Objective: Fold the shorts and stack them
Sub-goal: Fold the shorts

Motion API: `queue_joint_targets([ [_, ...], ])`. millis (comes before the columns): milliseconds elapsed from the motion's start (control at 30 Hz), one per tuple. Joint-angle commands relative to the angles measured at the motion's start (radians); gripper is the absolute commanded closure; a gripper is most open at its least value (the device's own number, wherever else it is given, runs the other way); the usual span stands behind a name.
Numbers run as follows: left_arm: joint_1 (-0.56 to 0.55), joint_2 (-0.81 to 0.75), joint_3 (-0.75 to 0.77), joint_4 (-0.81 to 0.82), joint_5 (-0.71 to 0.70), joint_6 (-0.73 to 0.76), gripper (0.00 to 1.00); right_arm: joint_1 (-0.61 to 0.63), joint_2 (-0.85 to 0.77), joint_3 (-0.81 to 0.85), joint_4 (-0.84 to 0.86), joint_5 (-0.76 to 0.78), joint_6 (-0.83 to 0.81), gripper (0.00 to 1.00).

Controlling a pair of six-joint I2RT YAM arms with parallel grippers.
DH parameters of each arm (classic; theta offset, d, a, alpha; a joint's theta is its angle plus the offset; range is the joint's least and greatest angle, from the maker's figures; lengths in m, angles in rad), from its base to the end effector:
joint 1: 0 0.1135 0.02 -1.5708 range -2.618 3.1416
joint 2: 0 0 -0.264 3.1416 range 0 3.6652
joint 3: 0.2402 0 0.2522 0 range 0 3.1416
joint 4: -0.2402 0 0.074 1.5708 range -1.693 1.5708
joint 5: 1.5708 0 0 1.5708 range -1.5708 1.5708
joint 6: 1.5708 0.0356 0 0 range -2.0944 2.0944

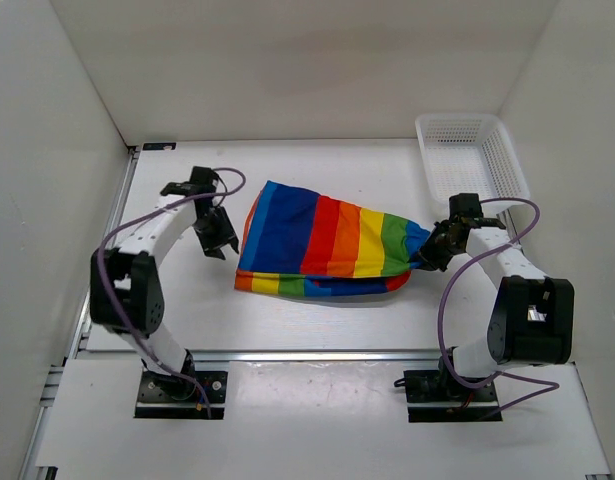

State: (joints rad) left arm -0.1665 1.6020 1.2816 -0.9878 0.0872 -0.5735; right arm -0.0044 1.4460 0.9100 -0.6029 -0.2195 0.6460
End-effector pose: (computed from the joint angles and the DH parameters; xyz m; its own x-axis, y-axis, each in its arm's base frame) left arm 0.3033 -0.0541 0.2515 -0.9017 -0.3966 -0.1724 -0.3593 0.9089 -0.2115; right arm 0.2739 0.0065 0.2032 -0.7774 0.5910 -0.2152 0.4774 0.7772 0.4099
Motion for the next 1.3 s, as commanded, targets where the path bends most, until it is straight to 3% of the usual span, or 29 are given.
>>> queue_joint_targets([
  [0, -0.028, 0.098, -0.053, 0.052, 0.043, 0.015, 0.49, 0.004, -0.001, 0.040, 0.014, -0.001, -0.017, 1.00],
  [133, -0.060, 0.148, -0.053, 0.086, 0.030, -0.003, 0.50, 0.004, -0.001, 0.040, 0.014, -0.001, -0.017, 1.00],
  [233, -0.073, 0.180, -0.035, 0.097, 0.020, -0.003, 0.58, 0.004, -0.001, 0.040, 0.014, -0.001, -0.017, 1.00],
  [267, -0.073, 0.190, -0.025, 0.097, 0.020, -0.015, 0.63, 0.004, -0.001, 0.040, 0.014, -0.001, -0.017, 1.00],
  [300, -0.073, 0.190, -0.025, 0.097, 0.020, -0.015, 0.75, 0.004, -0.001, 0.040, 0.005, -0.001, -0.017, 1.00],
  [367, -0.082, 0.190, -0.025, 0.097, 0.011, -0.025, 0.89, 0.004, -0.001, 0.040, 0.005, -0.001, -0.017, 1.00],
  [600, -0.082, 0.098, 0.008, 0.051, 0.000, -0.034, 0.89, 0.004, -0.010, 0.040, 0.005, 0.008, -0.017, 1.00],
  [800, -0.082, -0.106, 0.064, -0.070, 0.043, -0.034, 0.89, 0.004, -0.032, 0.040, -0.005, 0.028, -0.017, 1.00],
  [900, -0.091, -0.177, -0.028, -0.081, 0.080, -0.025, 0.89, 0.004, -0.032, 0.029, -0.005, 0.037, -0.008, 1.00],
  [1033, -0.100, -0.230, -0.290, 0.024, 0.140, -0.057, 0.89, 0.004, -0.022, 0.007, -0.005, 0.048, -0.008, 1.00],
  [1267, -0.111, -0.119, -0.445, 0.150, 0.121, -0.095, 0.89, 0.004, 0.010, -0.032, 0.029, 0.057, 0.001, 1.00],
])
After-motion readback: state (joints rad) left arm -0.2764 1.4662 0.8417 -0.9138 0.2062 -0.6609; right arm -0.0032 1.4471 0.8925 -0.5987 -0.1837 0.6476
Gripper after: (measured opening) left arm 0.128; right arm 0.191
